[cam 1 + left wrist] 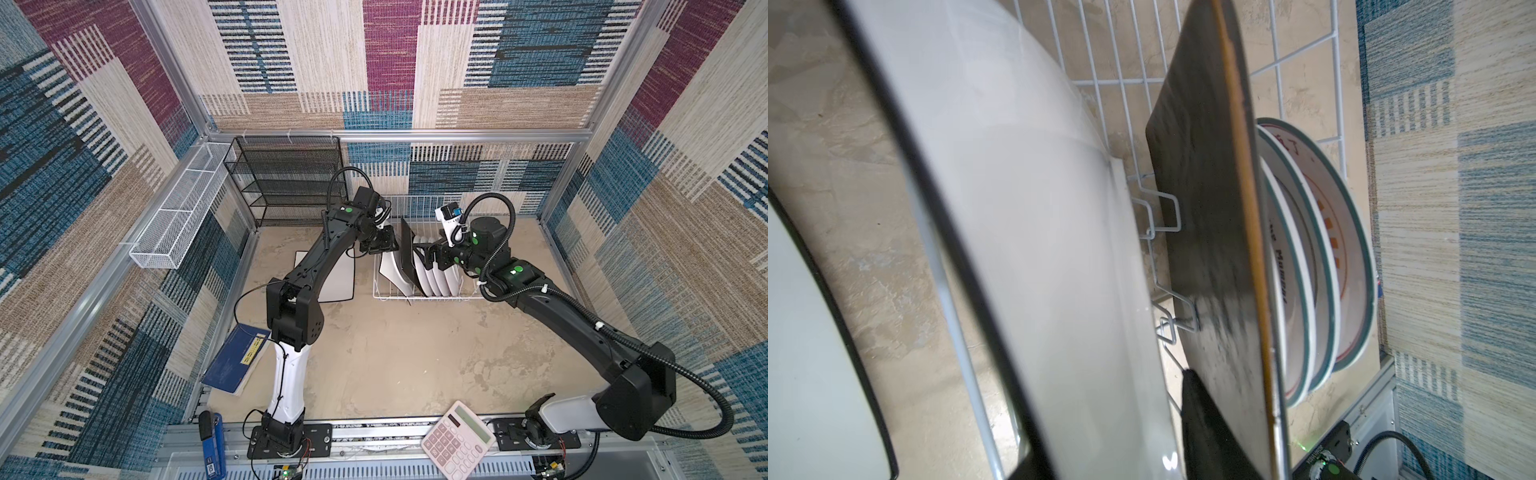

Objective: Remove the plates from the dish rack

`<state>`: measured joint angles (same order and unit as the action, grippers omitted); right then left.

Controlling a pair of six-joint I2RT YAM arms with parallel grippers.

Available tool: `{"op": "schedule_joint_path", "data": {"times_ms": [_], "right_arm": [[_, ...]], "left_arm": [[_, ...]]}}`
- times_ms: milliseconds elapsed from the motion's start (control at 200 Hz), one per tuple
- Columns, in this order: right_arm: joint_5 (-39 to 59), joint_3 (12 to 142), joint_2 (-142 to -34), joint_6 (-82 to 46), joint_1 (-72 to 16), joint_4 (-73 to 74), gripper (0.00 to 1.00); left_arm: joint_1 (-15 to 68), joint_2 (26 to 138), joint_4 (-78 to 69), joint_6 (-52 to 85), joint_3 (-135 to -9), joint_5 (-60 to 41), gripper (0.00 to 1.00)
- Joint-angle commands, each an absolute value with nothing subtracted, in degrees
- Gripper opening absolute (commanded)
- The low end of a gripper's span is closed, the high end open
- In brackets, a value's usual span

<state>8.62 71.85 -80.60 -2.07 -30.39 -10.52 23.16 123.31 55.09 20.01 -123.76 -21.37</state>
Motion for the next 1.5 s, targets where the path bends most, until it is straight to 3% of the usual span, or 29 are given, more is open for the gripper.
{"op": "schedule_joint_path", "data": {"times_ms": [0,265,486,596,656,871,1052,1497], "right_arm": [[9.08,72.4,-80.5,-1.97,-30.34,-9.57,0.99],[10.26,74.18,-82.29,-1.76,-30.32,-10.89,0.99],[9.81,73.74,-81.86,-1.99,-30.37,-10.41,0.99],[9.23,74.0,-81.83,-1.93,-30.32,-10.83,0.99],[9.14,73.75,-81.69,-1.76,-30.33,-10.58,0.99],[8.7,74.09,-81.98,-0.7,-30.33,-11.08,0.99],[8.33,74.03,-81.53,-0.44,-30.24,-10.44,0.99],[6.75,73.3,-80.46,-0.42,-29.98,-11.05,0.99]], "left_arm": [[23.07,122.39,54.98,21.27,-122.46,-21.18,0.36],[23.11,120.55,54.95,21.17,-120.2,-21.4,0.39],[23.06,120.41,54.97,21.83,-118.92,-22.13,0.34],[23.12,120.59,55.01,22.22,-119.01,-22.02,0.26],[23.18,120.7,55.02,22.02,-119.09,-22.04,0.17],[23.18,120.58,55.02,22.94,-119.06,-21.78,0.14],[23.27,120.16,54.26,24.94,-119.0,-21.58,0.0],[23.96,113.44,38.67,37.6,-105.69,-20.1,0.0]]}}
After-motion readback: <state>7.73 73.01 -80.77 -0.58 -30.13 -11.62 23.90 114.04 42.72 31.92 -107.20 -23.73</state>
